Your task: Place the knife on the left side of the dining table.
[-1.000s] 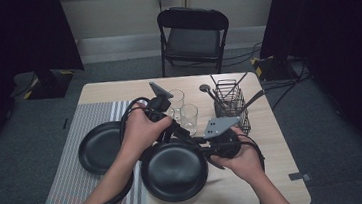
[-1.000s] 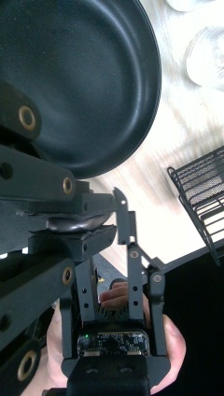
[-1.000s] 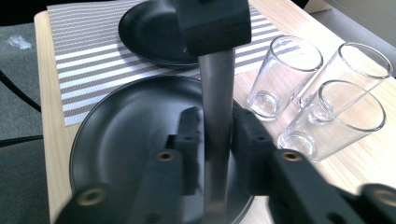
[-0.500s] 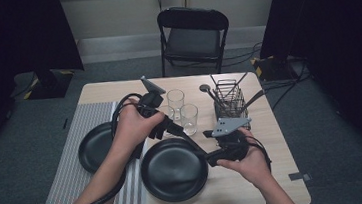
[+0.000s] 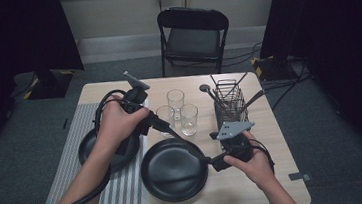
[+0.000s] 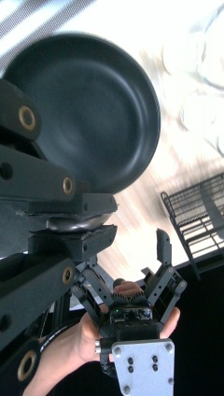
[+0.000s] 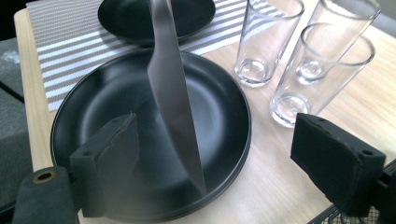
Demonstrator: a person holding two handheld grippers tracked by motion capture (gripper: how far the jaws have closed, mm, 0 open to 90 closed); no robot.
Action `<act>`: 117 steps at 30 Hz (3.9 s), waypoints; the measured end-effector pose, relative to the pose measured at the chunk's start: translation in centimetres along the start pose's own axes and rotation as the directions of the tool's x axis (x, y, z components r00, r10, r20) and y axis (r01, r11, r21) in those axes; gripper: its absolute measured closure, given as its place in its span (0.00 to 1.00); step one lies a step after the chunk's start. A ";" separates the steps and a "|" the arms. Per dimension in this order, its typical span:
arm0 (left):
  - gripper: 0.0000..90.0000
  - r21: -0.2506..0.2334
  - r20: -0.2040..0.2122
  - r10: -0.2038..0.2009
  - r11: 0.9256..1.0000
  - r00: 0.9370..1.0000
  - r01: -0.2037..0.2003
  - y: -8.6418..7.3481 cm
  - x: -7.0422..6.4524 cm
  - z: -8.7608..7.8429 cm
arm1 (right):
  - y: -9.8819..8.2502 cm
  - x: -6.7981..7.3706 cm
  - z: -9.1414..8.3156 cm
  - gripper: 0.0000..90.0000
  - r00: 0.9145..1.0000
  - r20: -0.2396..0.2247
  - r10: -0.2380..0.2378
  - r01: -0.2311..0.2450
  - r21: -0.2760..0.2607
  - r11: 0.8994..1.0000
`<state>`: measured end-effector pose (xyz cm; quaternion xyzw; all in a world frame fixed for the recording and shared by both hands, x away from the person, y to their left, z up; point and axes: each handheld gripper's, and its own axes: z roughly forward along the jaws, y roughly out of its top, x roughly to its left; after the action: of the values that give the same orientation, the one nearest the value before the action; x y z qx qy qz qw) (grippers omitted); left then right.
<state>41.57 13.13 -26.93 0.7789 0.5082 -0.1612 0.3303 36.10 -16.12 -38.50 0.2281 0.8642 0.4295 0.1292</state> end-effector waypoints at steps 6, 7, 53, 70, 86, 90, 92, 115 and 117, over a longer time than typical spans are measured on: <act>0.93 -0.015 -0.006 -0.021 1.000 1.000 0.021 -0.2 1.0 -1.4 | -0.1 -0.4 0.1 0.16 1.000 -0.013 -0.005 0.005 0.004 1.000; 0.93 -0.014 -0.004 -0.024 1.000 1.000 0.024 -0.2 1.0 -1.5 | 0.0 -0.5 0.1 0.16 1.000 -0.010 -0.008 0.008 0.005 1.000; 0.93 -0.122 -0.052 -0.134 0.984 0.990 0.127 -5.2 5.0 -9.1 | -1.1 0.4 2.2 0.16 0.997 -0.052 -0.054 0.057 0.066 0.996; 0.93 -0.120 -0.073 -0.170 0.980 0.983 0.161 -7.2 6.8 -10.6 | -1.6 0.6 2.3 0.16 0.998 -0.048 -0.039 0.042 0.073 0.996; 0.93 -0.141 -0.105 -0.209 0.971 0.972 0.193 -9.4 8.7 -12.7 | -1.2 0.8 3.0 0.16 0.997 -0.060 -0.052 0.056 0.073 0.996; 0.93 -0.145 -0.102 -0.215 0.969 0.971 0.199 -9.7 8.9 -13.0 | -1.2 0.9 3.2 0.16 0.996 -0.067 -0.054 0.059 0.074 0.996; 0.93 -0.148 -0.104 -0.220 0.968 0.970 0.204 -9.8 9.0 -13.1 | -1.2 0.8 3.1 0.16 0.996 -0.067 -0.053 0.058 0.075 0.996; 0.93 -0.150 -0.103 -0.261 0.958 0.960 0.244 -11.2 10.8 -13.5 | -1.5 0.8 3.1 0.16 0.996 -0.069 -0.050 0.055 0.077 0.996; 0.93 -0.141 -0.121 -0.239 0.965 0.963 0.222 -11.3 11.2 -13.6 | -1.5 0.8 3.1 0.16 0.996 -0.069 -0.051 0.056 0.076 0.996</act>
<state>35.08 33.06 -27.53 0.7010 0.6262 -0.1124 0.3223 36.29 -14.39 -41.63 0.1950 0.8900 0.3992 0.1027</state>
